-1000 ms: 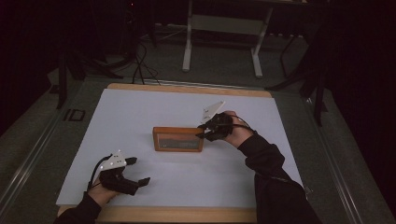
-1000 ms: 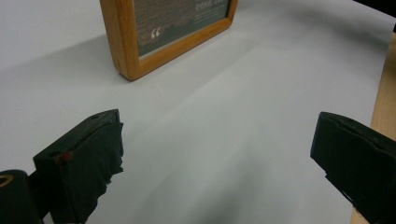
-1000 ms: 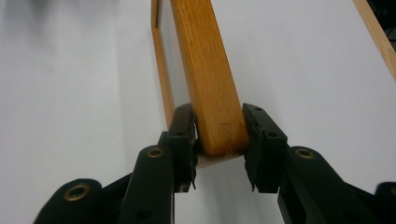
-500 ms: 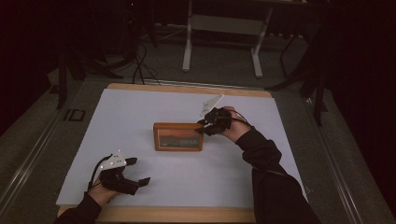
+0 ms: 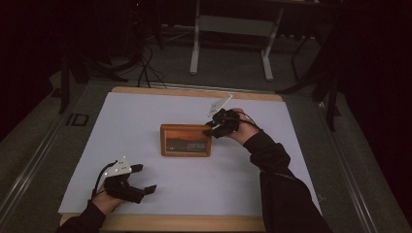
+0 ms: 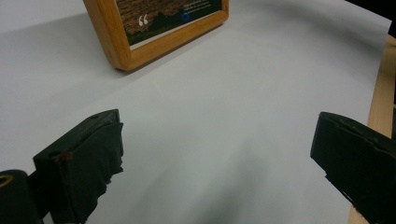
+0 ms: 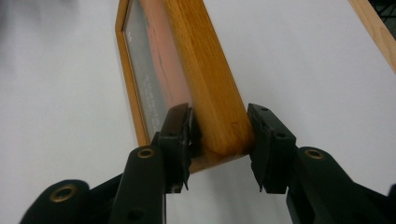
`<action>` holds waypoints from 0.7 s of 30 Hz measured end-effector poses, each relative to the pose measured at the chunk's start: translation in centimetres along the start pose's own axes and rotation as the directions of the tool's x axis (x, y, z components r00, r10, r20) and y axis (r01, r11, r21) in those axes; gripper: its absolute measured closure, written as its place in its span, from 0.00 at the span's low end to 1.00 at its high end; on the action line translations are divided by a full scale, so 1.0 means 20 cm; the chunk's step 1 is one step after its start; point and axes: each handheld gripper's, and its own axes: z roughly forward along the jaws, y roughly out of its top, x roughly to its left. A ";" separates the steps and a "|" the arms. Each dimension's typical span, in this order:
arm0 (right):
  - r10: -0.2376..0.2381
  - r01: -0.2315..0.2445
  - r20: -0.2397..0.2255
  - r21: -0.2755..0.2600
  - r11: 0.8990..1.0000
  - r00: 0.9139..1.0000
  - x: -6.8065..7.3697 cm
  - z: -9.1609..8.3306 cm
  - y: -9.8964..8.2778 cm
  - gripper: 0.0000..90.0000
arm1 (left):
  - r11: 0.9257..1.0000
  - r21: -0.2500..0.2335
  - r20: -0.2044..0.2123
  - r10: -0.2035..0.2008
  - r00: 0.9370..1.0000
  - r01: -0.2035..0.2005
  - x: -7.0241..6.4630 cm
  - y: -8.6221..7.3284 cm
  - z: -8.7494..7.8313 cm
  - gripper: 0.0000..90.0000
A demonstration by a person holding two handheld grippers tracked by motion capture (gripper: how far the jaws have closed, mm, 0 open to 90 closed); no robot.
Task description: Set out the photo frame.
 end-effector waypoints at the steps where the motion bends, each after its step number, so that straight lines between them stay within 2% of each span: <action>1: 0.005 -0.005 -0.004 -0.002 1.000 1.000 -0.01 0.00 0.00 0.67 | 1.000 0.001 0.002 0.000 1.000 0.000 0.00 0.00 0.00 0.03; 11: 0.005 -0.005 0.006 -0.007 1.000 1.000 -0.01 0.01 0.00 0.66 | 1.000 0.010 0.016 0.003 1.000 -0.003 0.00 0.00 0.01 0.03; 21: 0.034 -0.034 0.017 -0.011 0.999 0.999 0.00 -0.01 0.00 0.63 | 1.000 0.000 0.010 0.004 1.000 -0.004 0.00 0.00 0.00 0.03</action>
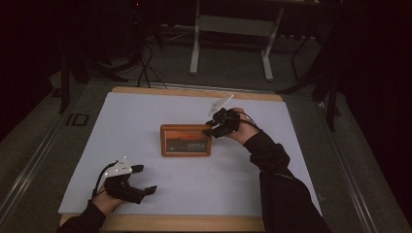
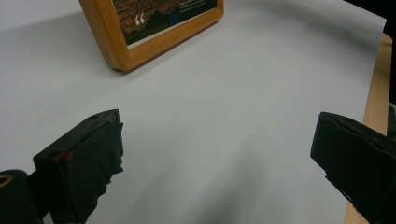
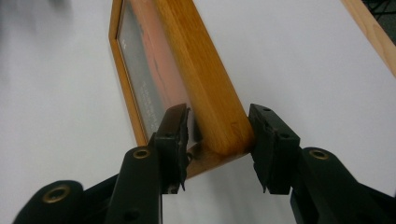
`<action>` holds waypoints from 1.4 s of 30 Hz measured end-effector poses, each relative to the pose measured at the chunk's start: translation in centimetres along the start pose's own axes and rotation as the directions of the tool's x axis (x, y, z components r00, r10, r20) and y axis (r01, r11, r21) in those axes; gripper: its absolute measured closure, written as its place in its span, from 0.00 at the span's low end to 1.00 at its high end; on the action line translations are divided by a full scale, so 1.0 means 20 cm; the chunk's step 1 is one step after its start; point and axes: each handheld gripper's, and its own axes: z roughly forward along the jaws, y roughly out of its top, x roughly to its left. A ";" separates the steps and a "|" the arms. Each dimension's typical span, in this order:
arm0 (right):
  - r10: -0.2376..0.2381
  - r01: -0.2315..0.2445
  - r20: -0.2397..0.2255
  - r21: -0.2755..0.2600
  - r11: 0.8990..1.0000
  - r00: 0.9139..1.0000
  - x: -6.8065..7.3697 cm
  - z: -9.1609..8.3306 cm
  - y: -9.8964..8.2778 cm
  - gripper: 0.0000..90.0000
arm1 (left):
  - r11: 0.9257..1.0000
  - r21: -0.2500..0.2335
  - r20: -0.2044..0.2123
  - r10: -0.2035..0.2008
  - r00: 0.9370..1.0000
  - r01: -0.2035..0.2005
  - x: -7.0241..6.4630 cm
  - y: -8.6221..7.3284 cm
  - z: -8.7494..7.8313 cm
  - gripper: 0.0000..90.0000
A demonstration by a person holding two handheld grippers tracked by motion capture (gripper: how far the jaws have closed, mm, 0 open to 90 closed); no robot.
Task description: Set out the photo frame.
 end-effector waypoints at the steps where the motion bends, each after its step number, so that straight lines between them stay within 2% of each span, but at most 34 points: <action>1: 0.004 -0.004 -0.004 -0.006 1.000 1.000 0.00 0.00 0.00 0.62 | 1.000 -0.002 0.000 -0.001 1.000 0.001 0.00 0.00 0.00 0.03; 8: 0.027 -0.026 0.009 -0.035 0.999 1.000 0.02 -0.04 0.01 0.50 | 1.000 -0.001 -0.007 0.005 1.000 -0.005 0.00 0.00 0.00 0.03; 13: 0.034 -0.033 0.010 -0.059 0.998 0.999 0.04 -0.07 0.01 0.46 | 1.000 0.000 -0.010 0.005 1.000 -0.005 0.00 0.00 0.00 0.03; 24: 0.036 -0.038 -0.015 -0.119 0.992 0.999 0.11 -0.12 0.00 0.24 | 1.000 -0.009 -0.012 0.002 1.000 -0.002 0.00 0.00 0.00 0.03; 26: 0.037 -0.039 -0.020 -0.122 0.992 0.999 0.12 -0.13 0.00 0.24 | 1.000 -0.009 -0.012 0.002 1.000 -0.002 0.00 0.00 0.00 0.03; 27: 0.043 -0.045 -0.013 -0.148 0.988 0.999 0.15 -0.15 -0.01 0.21 | 1.000 -0.014 -0.011 0.001 1.000 -0.001 0.00 0.00 0.00 0.03; 30: 0.054 -0.058 -0.031 -0.172 0.983 0.998 0.16 -0.17 -0.02 0.20 | 1.000 -0.012 -0.013 0.003 1.000 -0.003 0.00 0.00 0.00 0.03; 33: 0.070 -0.077 -0.041 -0.215 0.974 0.997 0.19 -0.20 -0.04 0.18 | 1.000 -0.014 -0.014 0.004 1.000 -0.004 0.00 0.00 0.00 0.03; 39: 0.086 -0.088 -0.019 -0.241 0.966 0.996 0.23 -0.23 -0.12 0.16 | 1.000 -0.012 -0.013 0.003 1.000 -0.003 0.00 0.00 0.00 0.03; 42: 0.112 -0.114 -0.024 -0.263 0.958 0.993 0.25 -0.24 -0.17 0.16 | 1.000 -0.016 -0.009 0.005 1.000 -0.005 0.00 0.00 0.00 0.03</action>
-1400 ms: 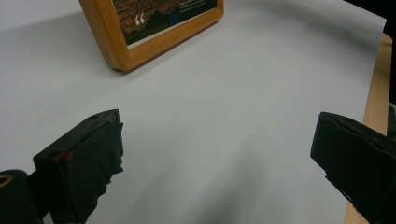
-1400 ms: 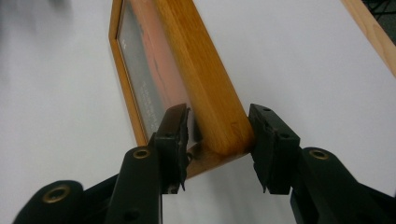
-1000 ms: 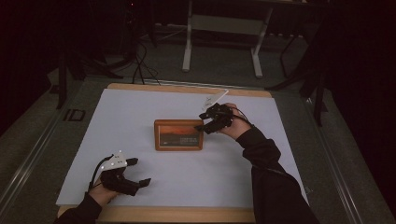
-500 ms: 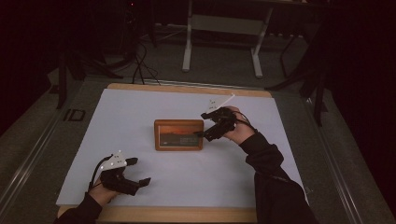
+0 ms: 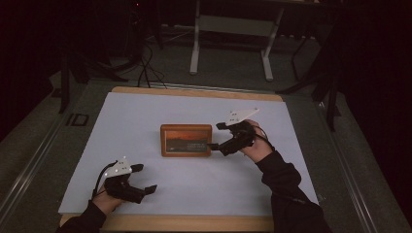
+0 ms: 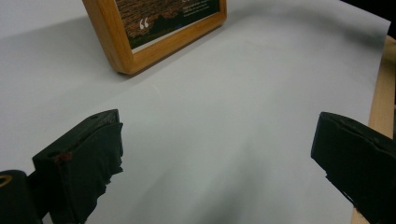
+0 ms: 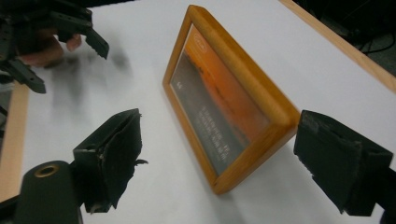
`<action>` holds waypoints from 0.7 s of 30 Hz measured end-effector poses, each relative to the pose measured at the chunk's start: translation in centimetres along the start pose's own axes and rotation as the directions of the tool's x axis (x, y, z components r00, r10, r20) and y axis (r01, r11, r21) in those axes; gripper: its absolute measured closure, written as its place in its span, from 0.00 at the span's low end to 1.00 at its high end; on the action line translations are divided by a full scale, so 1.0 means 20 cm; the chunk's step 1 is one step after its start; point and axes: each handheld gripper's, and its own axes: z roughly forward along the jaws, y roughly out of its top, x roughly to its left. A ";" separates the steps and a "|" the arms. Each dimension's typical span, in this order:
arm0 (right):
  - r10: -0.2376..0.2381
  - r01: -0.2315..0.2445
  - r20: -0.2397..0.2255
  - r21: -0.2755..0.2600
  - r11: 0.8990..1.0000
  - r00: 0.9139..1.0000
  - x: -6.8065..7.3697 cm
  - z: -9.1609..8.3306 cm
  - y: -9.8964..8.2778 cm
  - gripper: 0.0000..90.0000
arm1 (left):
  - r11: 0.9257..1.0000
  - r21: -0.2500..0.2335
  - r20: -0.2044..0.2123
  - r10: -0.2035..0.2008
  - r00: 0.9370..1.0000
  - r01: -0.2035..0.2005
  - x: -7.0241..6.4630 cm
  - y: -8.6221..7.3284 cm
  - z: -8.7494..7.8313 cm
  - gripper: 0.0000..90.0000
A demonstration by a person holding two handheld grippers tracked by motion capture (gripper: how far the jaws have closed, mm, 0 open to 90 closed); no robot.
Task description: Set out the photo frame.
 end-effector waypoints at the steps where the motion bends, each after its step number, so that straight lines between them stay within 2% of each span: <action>1: 0.004 -0.004 0.007 -0.006 1.000 1.000 0.01 -0.01 -0.02 0.16 | 1.000 -0.001 0.001 0.002 1.000 -0.002 0.00 0.00 0.00 0.03; 7: -0.001 0.002 0.023 -0.026 1.000 1.000 0.05 -0.03 -0.14 0.16 | 1.000 -0.006 0.000 0.003 1.000 -0.003 0.00 0.00 0.00 0.03; 15: 0.046 -0.043 0.033 -0.095 0.995 0.998 0.10 -0.08 -0.28 0.16 | 1.000 -0.012 -0.001 0.004 1.000 -0.004 0.00 0.00 0.00 0.03; 21: 0.096 -0.090 0.028 -0.150 0.984 0.995 0.12 -0.11 -0.38 0.16 | 1.000 -0.012 0.004 0.005 1.000 -0.005 0.00 0.00 -0.01 0.03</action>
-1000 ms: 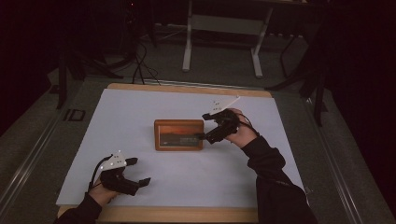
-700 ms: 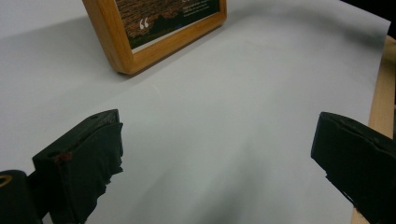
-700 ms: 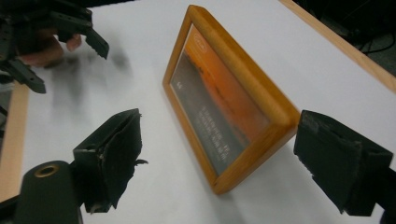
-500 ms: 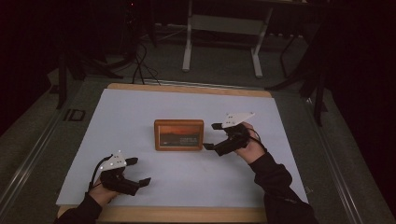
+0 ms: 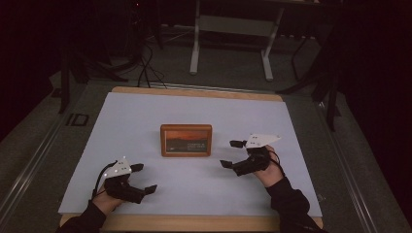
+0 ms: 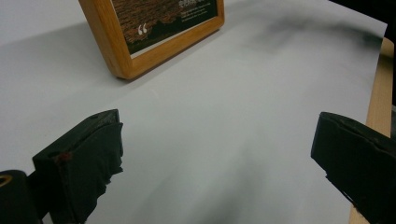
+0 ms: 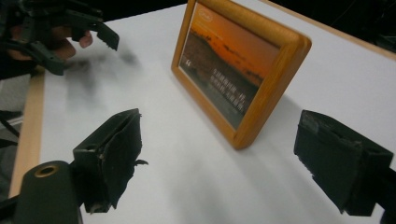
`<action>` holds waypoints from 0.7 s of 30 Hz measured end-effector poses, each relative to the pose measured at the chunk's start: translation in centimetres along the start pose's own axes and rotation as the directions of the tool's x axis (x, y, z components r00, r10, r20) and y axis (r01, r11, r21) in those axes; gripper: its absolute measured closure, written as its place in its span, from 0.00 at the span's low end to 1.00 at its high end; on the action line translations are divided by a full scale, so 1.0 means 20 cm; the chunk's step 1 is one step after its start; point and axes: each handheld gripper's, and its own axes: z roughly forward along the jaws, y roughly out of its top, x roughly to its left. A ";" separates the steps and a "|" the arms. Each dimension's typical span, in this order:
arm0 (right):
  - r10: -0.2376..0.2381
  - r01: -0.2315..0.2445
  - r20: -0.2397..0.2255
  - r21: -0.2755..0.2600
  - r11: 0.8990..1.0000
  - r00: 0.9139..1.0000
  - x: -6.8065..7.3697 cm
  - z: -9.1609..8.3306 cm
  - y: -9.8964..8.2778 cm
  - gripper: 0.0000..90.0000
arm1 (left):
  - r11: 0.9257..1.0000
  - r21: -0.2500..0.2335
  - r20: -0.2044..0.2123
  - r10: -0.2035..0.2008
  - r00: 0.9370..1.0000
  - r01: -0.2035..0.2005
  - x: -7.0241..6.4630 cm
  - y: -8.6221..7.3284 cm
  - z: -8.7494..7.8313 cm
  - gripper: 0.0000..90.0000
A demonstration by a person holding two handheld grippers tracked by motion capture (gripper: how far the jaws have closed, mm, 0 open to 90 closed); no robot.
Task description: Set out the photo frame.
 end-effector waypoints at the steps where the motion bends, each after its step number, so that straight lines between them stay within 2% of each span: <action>1: 0.004 -0.004 0.006 -0.004 1.000 1.000 0.00 -0.01 -0.02 0.16 | 1.000 0.002 -0.002 0.002 1.000 -0.002 0.00 0.00 0.00 0.03; 4: 0.019 -0.019 0.017 -0.012 1.000 1.000 0.02 -0.03 -0.07 0.16 | 1.000 0.004 0.003 0.002 1.000 -0.002 0.00 0.00 0.00 0.03; 9: 0.022 -0.022 0.067 -0.004 1.000 0.998 0.05 -0.07 -0.16 0.16 | 1.000 0.002 0.005 0.002 1.000 -0.002 0.00 0.00 0.00 0.03; 12: 0.035 -0.035 0.070 -0.007 0.999 0.997 0.06 -0.09 -0.20 0.16 | 1.000 0.002 0.003 0.007 1.000 -0.007 0.00 0.00 0.00 0.03; 17: 0.045 -0.046 0.079 0.019 0.999 0.996 0.09 -0.11 -0.25 0.16 | 1.000 0.000 0.003 0.007 1.000 -0.007 0.00 0.00 0.00 0.03; 21: 0.033 -0.037 0.089 0.037 0.999 0.995 0.12 -0.13 -0.29 0.16 | 1.000 0.001 0.002 0.008 1.000 -0.008 0.00 0.00 -0.01 0.03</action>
